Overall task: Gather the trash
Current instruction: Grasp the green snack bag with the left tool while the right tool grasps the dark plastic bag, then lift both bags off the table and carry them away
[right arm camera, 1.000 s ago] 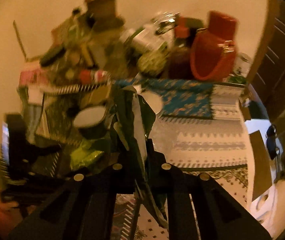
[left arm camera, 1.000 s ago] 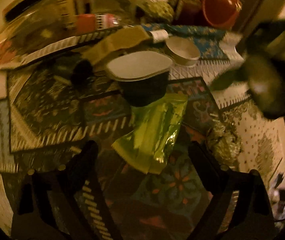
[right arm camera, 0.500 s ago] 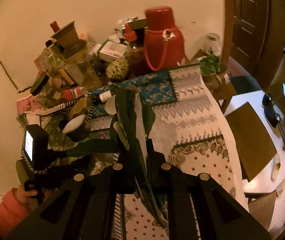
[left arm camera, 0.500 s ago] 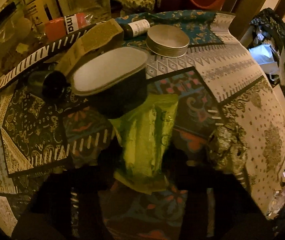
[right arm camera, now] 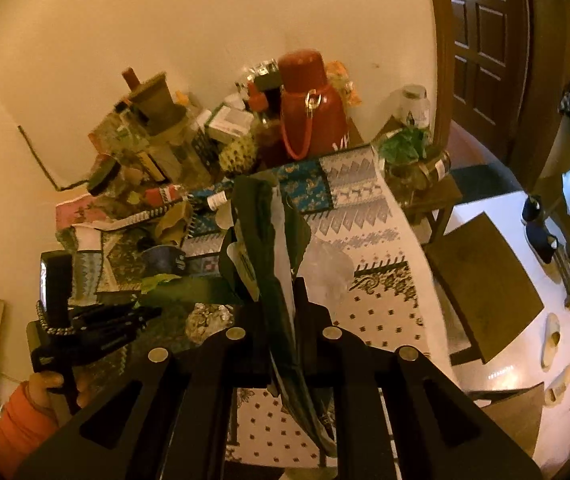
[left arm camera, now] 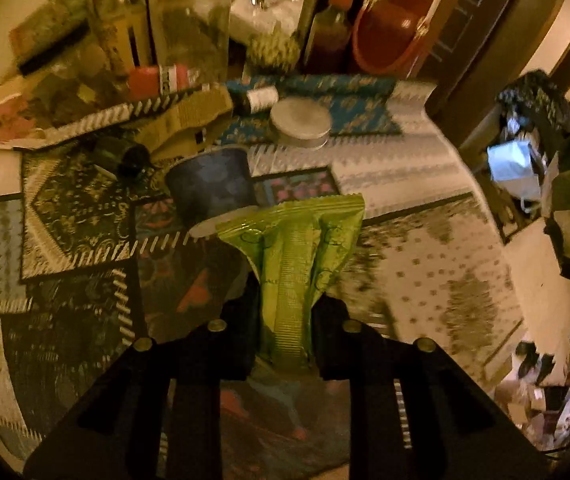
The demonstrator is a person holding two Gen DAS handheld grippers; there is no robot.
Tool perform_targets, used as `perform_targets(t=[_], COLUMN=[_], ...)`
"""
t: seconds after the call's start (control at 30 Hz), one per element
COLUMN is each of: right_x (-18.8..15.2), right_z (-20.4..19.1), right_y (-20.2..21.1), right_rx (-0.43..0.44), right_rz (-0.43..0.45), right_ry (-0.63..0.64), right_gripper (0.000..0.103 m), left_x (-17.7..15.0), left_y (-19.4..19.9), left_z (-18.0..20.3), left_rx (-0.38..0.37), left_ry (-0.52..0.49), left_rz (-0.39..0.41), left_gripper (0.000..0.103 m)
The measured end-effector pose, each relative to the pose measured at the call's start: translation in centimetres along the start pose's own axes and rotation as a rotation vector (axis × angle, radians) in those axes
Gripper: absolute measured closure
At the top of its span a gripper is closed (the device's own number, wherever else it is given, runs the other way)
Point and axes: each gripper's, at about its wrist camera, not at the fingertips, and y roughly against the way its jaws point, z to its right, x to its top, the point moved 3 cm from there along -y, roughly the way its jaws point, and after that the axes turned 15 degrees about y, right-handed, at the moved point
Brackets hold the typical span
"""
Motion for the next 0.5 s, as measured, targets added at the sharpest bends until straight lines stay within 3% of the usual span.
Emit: perform_targets(t=[0.27, 0.5], right_x=[-0.4, -1.5], right_z=[0.5, -0.4], right_y=[5.8, 10.3], right_rx=[0.03, 0.081], right_rz=[0.107, 0.179], right_ry=[0.08, 0.167], right_gripper=[0.096, 0.096], left_x=[-2.6, -7.3], left_y=[8.1, 16.7], left_z=[4.0, 7.5], left_rx=[0.024, 0.035], left_ry=[0.06, 0.115], left_rz=[0.196, 0.381], left_gripper=[0.082, 0.082])
